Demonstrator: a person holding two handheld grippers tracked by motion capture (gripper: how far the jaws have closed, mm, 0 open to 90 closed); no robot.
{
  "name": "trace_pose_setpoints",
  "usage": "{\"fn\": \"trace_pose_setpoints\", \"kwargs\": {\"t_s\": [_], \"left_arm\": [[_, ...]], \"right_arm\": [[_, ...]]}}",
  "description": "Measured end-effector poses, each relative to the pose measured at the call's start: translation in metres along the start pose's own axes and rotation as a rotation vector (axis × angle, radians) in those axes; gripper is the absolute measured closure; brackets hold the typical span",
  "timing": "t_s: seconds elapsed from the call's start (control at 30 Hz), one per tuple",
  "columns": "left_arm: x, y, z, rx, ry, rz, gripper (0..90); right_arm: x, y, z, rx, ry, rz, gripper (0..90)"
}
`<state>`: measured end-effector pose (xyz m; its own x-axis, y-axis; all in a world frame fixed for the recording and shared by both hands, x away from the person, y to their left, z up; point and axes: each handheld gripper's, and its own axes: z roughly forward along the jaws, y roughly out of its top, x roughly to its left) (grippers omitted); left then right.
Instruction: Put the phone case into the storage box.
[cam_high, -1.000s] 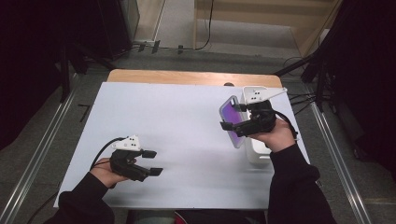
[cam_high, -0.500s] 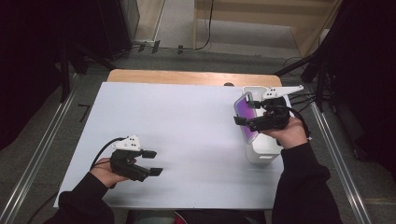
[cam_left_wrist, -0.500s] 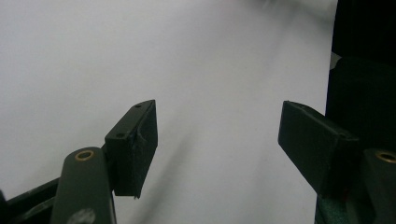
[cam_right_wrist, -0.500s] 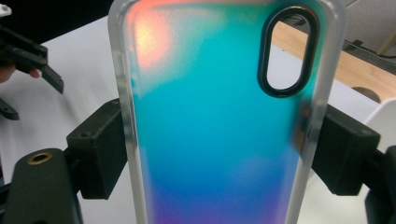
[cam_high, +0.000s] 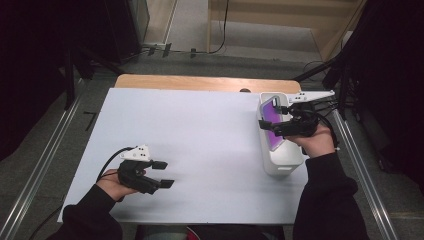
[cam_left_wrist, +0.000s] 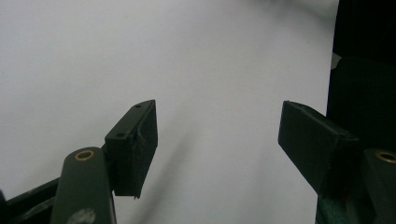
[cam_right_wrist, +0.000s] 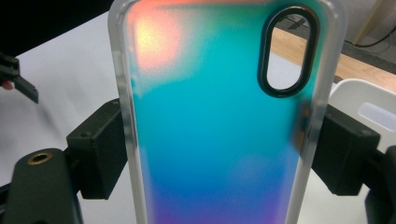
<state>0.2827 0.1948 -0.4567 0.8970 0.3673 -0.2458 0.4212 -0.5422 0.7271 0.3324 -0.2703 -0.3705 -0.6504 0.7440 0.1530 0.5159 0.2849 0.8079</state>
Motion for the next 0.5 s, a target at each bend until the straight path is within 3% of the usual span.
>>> {"fn": "trace_pose_setpoints", "kwargs": {"t_s": [0.17,0.27,0.5], "left_arm": [[0.0,0.0,0.0,0.006,0.002,-0.004,28.0],[0.0,0.0,0.0,0.006,0.001,-0.005,28.0],[0.001,0.0,0.0,0.002,0.0,-0.007,28.0]], "right_arm": [[-0.002,0.001,0.002,-0.003,-0.065,0.018,14.8],[-0.005,0.003,0.001,-0.016,-0.151,0.066,14.8],[-0.011,0.006,0.002,-0.059,-0.245,0.145,14.8]]}}
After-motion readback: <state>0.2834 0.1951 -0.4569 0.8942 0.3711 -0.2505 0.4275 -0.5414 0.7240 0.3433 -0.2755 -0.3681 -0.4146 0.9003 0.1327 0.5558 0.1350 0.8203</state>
